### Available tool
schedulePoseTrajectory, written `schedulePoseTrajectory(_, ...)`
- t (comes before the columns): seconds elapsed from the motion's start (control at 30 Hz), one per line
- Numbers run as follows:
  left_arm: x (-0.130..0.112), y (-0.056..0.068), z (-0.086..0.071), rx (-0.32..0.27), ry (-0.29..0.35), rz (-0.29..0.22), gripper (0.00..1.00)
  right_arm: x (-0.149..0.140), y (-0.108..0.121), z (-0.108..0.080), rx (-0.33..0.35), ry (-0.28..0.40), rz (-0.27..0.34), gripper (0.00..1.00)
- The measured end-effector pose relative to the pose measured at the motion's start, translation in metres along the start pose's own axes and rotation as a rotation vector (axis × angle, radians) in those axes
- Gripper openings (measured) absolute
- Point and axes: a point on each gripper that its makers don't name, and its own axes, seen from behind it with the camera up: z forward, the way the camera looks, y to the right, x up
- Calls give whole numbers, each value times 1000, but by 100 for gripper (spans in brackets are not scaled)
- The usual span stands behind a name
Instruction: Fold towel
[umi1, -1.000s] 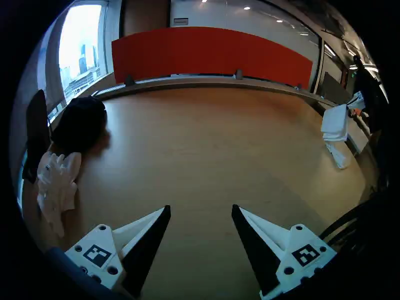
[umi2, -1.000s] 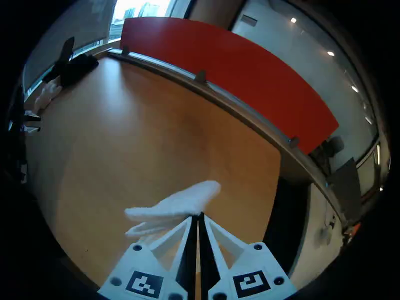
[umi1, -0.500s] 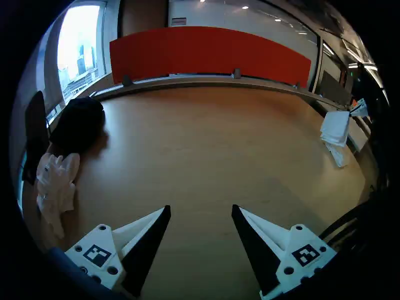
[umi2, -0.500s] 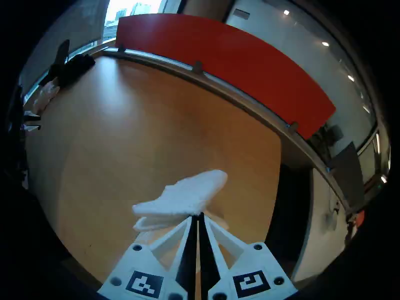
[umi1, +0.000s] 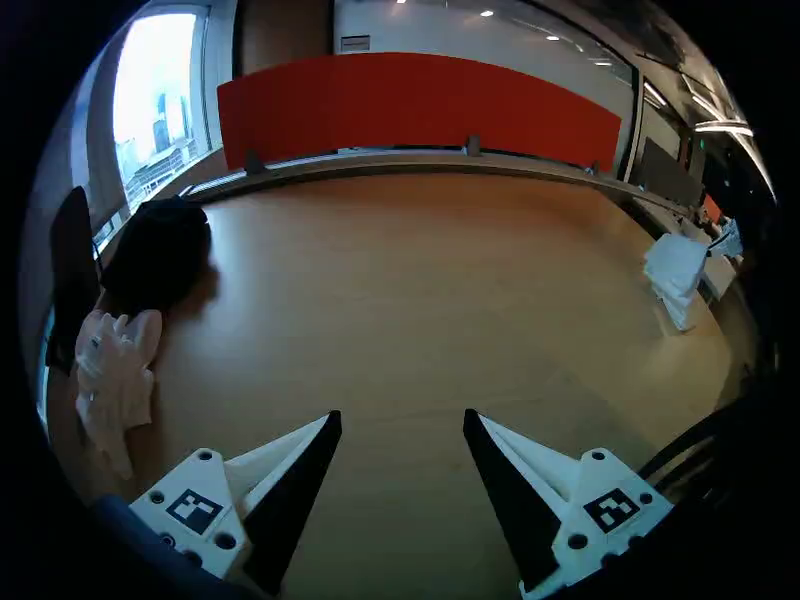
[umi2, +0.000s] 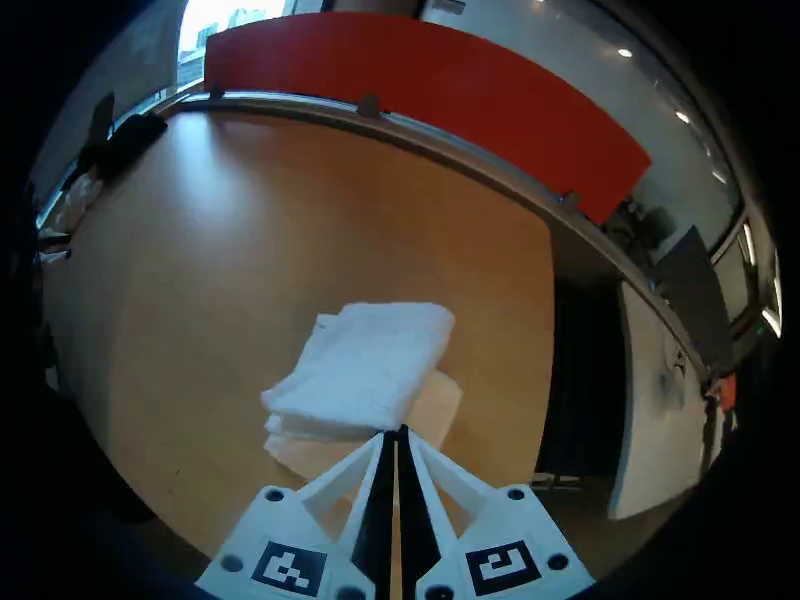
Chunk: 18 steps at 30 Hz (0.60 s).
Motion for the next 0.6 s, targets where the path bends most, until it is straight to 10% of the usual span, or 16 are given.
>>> schedulePoseTrajectory(0.6,-2,-2,-2,8,-10,20,90,-62,0,27,-27,-81,130,2)
